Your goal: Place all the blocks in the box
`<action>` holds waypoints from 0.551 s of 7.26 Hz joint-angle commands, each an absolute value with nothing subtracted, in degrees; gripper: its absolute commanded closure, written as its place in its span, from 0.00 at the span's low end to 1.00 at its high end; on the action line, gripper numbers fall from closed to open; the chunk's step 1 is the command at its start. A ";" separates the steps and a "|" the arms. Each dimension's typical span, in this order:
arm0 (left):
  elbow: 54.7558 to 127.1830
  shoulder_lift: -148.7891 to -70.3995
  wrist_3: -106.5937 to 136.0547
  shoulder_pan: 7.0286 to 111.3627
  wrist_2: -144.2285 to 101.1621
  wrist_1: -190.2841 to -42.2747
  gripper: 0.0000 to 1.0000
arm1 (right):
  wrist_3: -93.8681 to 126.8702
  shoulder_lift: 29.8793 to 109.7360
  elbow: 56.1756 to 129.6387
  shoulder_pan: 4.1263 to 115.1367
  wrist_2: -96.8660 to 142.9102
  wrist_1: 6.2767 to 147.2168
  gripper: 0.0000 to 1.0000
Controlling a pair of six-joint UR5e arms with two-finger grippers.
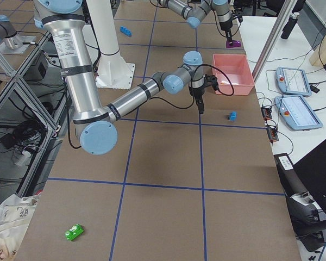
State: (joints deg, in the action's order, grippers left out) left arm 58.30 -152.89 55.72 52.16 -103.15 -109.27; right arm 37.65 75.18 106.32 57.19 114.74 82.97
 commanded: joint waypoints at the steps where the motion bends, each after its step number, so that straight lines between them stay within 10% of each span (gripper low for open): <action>1: 51.16 -155.74 56.08 50.29 -102.92 -110.74 0.25 | 37.71 69.56 99.45 57.83 114.61 82.88 0.01; 2: 51.15 -155.57 56.16 48.79 -102.83 -110.83 0.01 | 37.71 66.56 95.05 58.18 114.52 82.71 0.01; 4: 52.29 -155.57 57.12 48.51 -103.27 -110.92 0.00 | 37.79 63.47 84.70 59.23 114.61 72.48 0.01</action>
